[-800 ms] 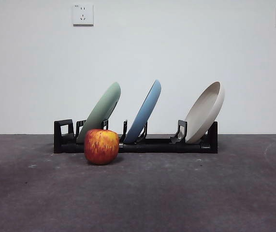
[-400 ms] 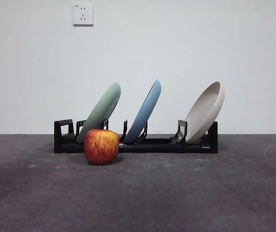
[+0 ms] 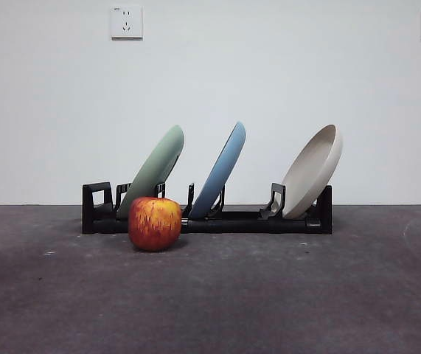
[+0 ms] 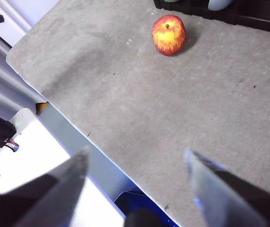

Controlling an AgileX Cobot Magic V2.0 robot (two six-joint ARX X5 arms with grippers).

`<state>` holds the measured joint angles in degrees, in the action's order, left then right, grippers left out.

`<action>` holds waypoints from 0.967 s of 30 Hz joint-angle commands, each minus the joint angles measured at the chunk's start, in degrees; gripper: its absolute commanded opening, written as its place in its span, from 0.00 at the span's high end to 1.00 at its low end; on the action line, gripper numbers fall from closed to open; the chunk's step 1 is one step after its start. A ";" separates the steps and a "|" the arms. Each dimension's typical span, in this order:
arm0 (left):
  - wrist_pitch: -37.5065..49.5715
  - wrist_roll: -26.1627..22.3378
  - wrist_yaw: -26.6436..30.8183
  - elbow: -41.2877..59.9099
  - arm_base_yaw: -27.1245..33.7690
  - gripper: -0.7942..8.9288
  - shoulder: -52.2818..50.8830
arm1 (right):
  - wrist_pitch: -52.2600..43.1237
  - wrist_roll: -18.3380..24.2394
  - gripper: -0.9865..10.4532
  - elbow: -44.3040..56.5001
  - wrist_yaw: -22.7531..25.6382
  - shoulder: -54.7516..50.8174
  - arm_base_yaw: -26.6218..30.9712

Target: Take the green plate from the plate rack,put the plate on the table,take the apple from the table,put the apple in the plate

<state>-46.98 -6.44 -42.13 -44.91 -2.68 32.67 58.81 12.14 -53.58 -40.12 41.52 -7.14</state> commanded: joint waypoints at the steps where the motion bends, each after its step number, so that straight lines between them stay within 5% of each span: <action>1: 0.20 -0.70 0.11 -0.15 0.04 0.37 -0.04 | 0.00 -0.74 0.34 -0.22 -0.28 0.00 -0.13; 13: 7.61 0.46 2.58 -2.47 -0.79 0.37 5.81 | -0.02 -1.20 0.34 -0.22 -0.26 0.00 -0.13; 29: 26.97 3.19 15.56 -23.65 -12.04 0.37 41.72 | 0.02 -1.20 0.34 -0.22 -0.28 0.11 -0.13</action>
<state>-20.67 -3.40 -27.35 -67.70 -14.33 71.90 58.92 11.31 -53.58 -40.32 41.63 -7.14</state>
